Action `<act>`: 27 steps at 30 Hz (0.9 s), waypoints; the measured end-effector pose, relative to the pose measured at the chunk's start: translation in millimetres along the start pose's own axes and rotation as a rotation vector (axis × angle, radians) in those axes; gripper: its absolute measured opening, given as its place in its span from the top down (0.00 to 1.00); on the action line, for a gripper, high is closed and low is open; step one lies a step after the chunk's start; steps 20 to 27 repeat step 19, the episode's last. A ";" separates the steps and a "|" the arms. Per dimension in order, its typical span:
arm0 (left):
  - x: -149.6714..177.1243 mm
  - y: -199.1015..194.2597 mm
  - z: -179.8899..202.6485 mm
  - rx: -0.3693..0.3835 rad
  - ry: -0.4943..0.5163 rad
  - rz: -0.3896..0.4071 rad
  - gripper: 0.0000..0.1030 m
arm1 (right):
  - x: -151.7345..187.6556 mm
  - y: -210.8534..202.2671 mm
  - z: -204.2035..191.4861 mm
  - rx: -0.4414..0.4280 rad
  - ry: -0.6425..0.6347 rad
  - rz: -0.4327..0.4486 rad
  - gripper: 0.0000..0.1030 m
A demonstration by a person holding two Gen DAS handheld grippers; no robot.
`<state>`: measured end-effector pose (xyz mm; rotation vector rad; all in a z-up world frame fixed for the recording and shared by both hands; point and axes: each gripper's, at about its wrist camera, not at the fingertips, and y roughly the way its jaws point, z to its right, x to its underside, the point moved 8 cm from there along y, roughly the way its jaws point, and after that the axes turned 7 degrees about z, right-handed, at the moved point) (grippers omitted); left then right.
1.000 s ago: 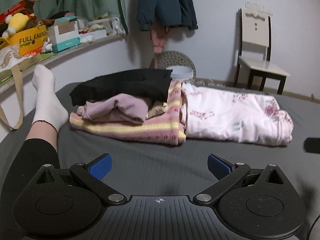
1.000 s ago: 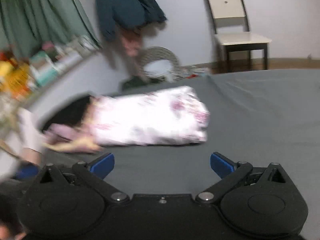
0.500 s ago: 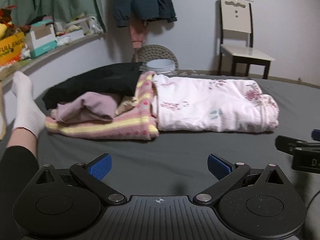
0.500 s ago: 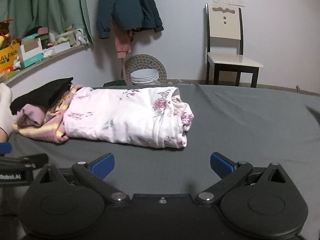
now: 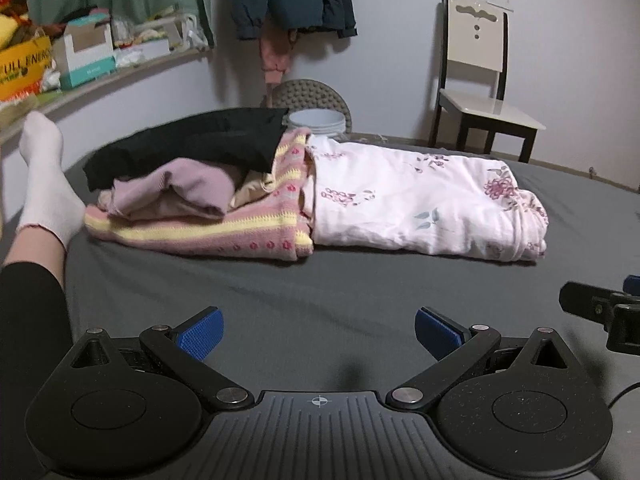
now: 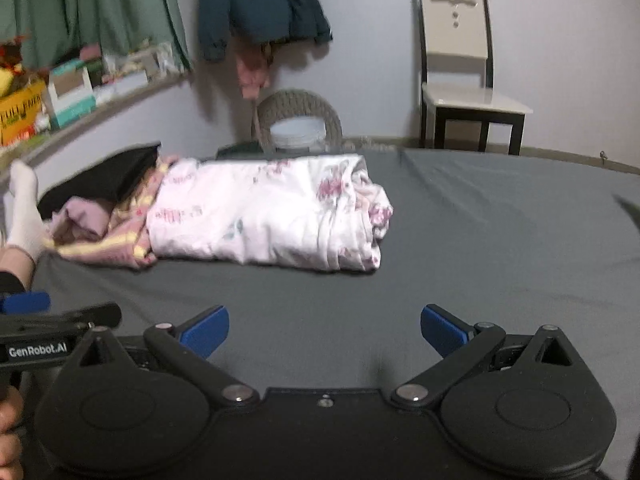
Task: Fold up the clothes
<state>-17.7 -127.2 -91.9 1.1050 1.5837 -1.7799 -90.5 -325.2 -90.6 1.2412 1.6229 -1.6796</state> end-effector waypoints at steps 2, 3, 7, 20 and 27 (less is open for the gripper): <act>0.3 -0.3 -0.4 0.008 -0.012 0.002 0.01 | -0.3 -2.8 -1.7 -0.001 -0.018 0.030 0.00; 0.3 -0.3 -0.8 0.008 -0.017 0.004 0.01 | 0.4 -2.2 -2.4 0.005 -0.029 0.032 0.00; 0.5 2.3 -0.4 0.007 -0.022 -0.003 0.01 | 8.7 6.2 -2.8 0.021 -0.047 -0.010 0.00; 3.2 2.0 2.3 0.006 -0.005 -0.014 0.01 | 15.4 1.2 -8.7 0.014 -0.081 -0.005 0.00; 3.2 2.0 2.3 0.006 -0.005 -0.014 0.01 | 15.4 1.2 -8.7 0.014 -0.081 -0.005 0.00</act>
